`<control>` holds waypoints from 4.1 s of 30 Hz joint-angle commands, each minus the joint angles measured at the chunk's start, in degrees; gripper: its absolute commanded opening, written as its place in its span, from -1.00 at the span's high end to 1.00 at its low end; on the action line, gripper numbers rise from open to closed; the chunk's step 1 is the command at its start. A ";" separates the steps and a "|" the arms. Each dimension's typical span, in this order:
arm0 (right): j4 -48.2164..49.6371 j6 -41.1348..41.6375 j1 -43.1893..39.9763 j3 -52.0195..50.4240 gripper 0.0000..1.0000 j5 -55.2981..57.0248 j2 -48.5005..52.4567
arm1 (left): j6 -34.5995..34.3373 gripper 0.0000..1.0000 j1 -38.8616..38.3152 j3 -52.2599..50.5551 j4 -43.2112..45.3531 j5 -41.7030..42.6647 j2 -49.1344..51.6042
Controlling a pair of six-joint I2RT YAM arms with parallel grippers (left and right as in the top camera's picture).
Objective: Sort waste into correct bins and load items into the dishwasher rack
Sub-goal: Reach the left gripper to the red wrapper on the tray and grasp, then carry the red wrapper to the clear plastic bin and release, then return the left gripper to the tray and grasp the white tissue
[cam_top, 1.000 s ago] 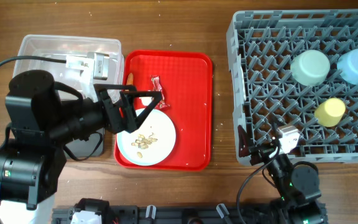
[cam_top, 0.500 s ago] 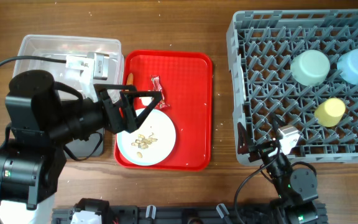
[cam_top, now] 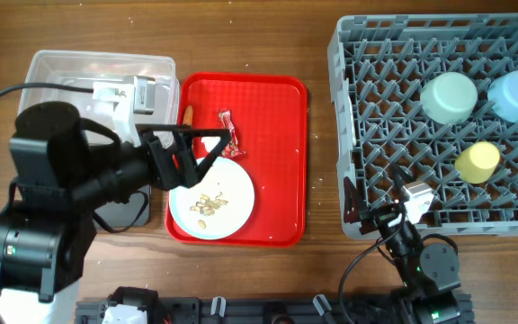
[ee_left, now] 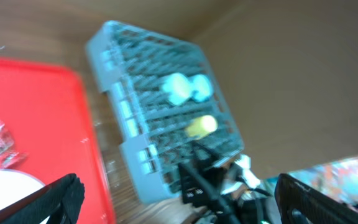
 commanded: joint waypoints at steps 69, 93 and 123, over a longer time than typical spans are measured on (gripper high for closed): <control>0.33 0.68 -0.13 -0.15 -0.99 0.74 -0.55 | -12.63 0.92 -9.94 0.57 4.17 -45.33 33.79; 0.33 0.68 -0.13 -0.15 -1.00 0.74 -0.57 | -39.74 0.92 12.92 0.57 19.34 -45.29 46.34; 0.33 0.68 -0.13 -0.15 -1.00 0.74 -0.55 | -35.60 -0.30 12.07 0.57 14.53 -43.58 35.65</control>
